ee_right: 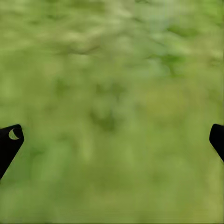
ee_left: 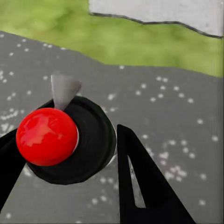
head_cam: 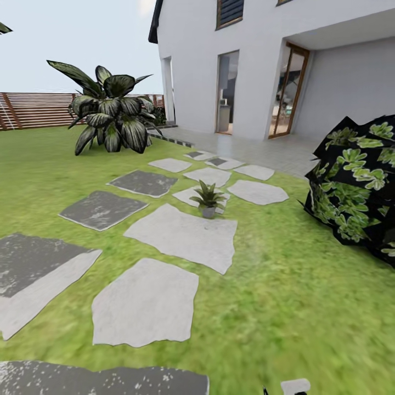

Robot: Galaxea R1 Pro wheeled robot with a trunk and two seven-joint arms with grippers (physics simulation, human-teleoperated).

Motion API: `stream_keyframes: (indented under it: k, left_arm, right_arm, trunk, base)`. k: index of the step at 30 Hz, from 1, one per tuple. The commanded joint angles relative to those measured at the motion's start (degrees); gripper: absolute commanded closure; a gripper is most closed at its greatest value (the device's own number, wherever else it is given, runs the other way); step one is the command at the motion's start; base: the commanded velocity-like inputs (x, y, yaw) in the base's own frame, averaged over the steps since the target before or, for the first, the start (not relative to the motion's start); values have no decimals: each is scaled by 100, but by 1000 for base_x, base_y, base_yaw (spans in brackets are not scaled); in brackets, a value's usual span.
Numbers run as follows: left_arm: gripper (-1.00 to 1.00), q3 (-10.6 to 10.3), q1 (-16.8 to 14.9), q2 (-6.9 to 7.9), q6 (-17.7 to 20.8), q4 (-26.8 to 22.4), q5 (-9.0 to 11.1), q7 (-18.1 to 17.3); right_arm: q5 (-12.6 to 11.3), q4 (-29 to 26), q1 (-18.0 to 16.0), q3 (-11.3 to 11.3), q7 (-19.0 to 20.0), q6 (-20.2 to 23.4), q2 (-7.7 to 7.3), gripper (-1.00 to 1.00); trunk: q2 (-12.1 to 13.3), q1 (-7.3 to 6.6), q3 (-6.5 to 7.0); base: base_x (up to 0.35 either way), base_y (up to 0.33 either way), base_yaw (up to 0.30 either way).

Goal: Pick up the pesticide atomizer in the garden and spray insectifuge to fully cover both potted plants in the garden.

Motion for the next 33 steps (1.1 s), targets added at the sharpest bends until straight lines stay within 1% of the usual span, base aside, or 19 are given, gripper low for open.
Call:
stream_keyframes:
  k: [1,22,33]
  left_arm:
    - [100,-50,-2,0,-15,1,31,19]
    - [100,-50,0,0,-15,2,31,20]
    - [100,-50,-3,0,-15,2,31,19]
  right_arm:
    - [-29,3,-2,50,-25,-11,0,-100]
    - [-32,-5,-2,50,-18,-12,0,-100]
    - [-38,-5,-2,50,-16,-13,9,-100]
  trunk:
    - [-2,2,-5]
    - [-2,2,-6]
    - [-2,2,-60]
  base:
    - [339,0,0]
    - [339,0,0]
    - [336,-17,0]
